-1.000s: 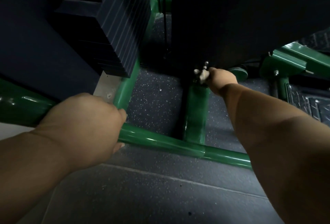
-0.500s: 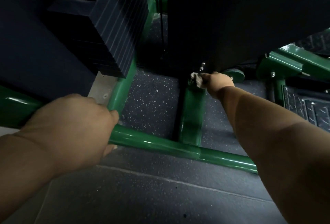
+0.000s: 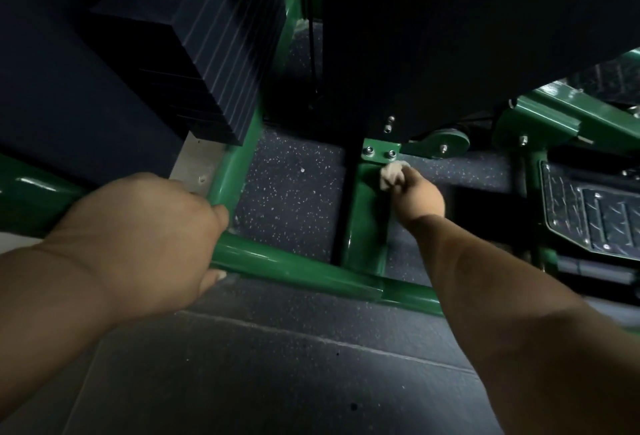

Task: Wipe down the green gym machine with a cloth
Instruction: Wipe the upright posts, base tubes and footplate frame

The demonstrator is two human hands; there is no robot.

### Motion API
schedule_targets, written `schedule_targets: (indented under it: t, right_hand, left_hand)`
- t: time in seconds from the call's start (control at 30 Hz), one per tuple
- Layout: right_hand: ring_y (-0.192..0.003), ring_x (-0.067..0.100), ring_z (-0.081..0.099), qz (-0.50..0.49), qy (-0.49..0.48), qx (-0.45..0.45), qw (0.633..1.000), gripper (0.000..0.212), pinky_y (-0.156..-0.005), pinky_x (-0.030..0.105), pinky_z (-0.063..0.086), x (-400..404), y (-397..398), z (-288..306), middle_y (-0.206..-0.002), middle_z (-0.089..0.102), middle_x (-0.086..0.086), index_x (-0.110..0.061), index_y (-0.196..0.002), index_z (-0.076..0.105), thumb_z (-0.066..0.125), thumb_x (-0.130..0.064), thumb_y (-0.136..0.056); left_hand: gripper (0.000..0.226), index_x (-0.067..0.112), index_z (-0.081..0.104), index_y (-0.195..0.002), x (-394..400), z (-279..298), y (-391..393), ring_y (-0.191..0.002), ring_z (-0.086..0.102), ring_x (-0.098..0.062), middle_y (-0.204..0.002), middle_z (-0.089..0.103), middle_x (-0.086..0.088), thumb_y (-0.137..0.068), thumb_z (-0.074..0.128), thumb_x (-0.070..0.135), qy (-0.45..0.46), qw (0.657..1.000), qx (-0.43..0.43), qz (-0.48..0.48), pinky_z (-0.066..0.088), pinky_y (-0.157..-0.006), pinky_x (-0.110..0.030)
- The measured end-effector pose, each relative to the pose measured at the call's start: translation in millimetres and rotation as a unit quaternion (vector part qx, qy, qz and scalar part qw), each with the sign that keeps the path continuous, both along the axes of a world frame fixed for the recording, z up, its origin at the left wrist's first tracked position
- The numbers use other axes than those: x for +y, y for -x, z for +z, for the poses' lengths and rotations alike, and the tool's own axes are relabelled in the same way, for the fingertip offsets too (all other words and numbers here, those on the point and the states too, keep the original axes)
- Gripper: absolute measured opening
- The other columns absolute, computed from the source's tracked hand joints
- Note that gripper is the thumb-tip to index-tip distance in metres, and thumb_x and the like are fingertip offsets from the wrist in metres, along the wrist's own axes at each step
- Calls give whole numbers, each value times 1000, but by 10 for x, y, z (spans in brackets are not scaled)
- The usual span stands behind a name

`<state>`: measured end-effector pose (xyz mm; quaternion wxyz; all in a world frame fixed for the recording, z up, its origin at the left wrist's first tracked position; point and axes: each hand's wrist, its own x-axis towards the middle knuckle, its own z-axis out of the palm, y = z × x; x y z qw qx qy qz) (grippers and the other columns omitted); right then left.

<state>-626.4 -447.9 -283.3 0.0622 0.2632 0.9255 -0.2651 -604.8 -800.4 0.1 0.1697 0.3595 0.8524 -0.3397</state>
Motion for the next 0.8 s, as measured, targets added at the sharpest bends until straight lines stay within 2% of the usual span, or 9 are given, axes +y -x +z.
schedule_targets:
  t: [0.07, 0.17, 0.27, 0.37, 0.43, 0.53, 0.63, 0.7, 0.8]
  right_hand:
    - [-109, 40, 67, 42, -16, -4, 999, 53, -85, 38, 49, -124, 74, 53, -124, 71, 14, -34, -148, 48, 54, -27, -96]
    - [-114, 38, 67, 120, -46, -98, 987, 62, -91, 39, 50, -206, 74, 20, -132, 67, 15, -38, -157, 37, 46, -30, -96]
    - [-108, 34, 69, 224, -94, -138, 960, 50, -89, 36, 53, -367, -104, 166, -125, 73, 8, -33, -139, 58, 38, -42, -94]
    - [-105, 33, 70, 357, -125, -113, 919, 38, -85, 34, 54, -485, -333, 235, -120, 73, 3, -34, -133, 61, 46, -42, -99]
    - [-103, 36, 68, 314, -141, -80, 936, 48, -86, 37, 57, -394, -259, 232, -121, 68, 9, -33, -142, 52, 49, -47, -96]
    - [-111, 40, 60, 126, -74, -49, 988, 49, -96, 43, 54, -131, -22, 161, -131, 53, 14, -32, -141, 52, 57, -45, -94]
    - [-115, 37, 63, 84, -20, -66, 994, 41, -97, 36, 48, -117, -42, 85, -131, 64, 13, -33, -140, 59, 50, -42, -100]
    - [-110, 36, 67, 58, -7, -66, 996, 43, -91, 37, 50, -251, -242, 52, -124, 71, 14, -27, -141, 57, 49, -43, -102]
    - [-114, 39, 66, 34, 25, -120, 992, 53, -88, 38, 48, -398, -657, -37, -130, 68, 15, -14, -141, 50, 52, -51, -102]
  left_hand:
    - [56, 35, 55, -110, -2, -8, 3, -73, 46, -13, -75, 39, 10, -86, 37, 82, 1, 1000, 11, -3, 38, -65, -34]
    - [56, 35, 57, -108, -7, -27, 4, -71, 46, -14, -74, 40, 10, -85, 37, 82, 10, 1000, 22, -16, 34, -62, -35]
    - [54, 33, 60, -98, -33, -27, 24, -65, 43, -16, -68, 36, 10, -81, 44, 81, 4, 1000, 23, -20, 33, -59, -34]
    - [53, 32, 63, -92, -72, -35, 32, -61, 42, -16, -64, 38, 11, -77, 47, 81, 8, 1000, 6, -3, 35, -58, -33]
    - [56, 33, 64, -96, -65, -41, 28, -64, 47, -15, -68, 48, 12, -78, 43, 82, 7, 1000, 0, -16, 40, -60, -33]
    - [59, 35, 60, -110, -38, -53, 1, -72, 50, -13, -77, 51, 13, -84, 35, 82, 2, 999, 13, -40, 44, -66, -32]
    - [58, 35, 56, -112, -34, -51, -8, -75, 50, -13, -79, 46, 12, -87, 32, 81, 9, 999, 19, -35, 41, -66, -33]
    - [58, 34, 57, -108, -51, -43, -1, -71, 47, -14, -77, 46, 12, -85, 34, 82, -2, 1000, 19, -24, 45, -67, -32]
    - [60, 35, 57, -110, -64, -63, 12, -72, 48, -13, -77, 46, 12, -84, 32, 83, 4, 1000, 20, -12, 49, -70, -32]
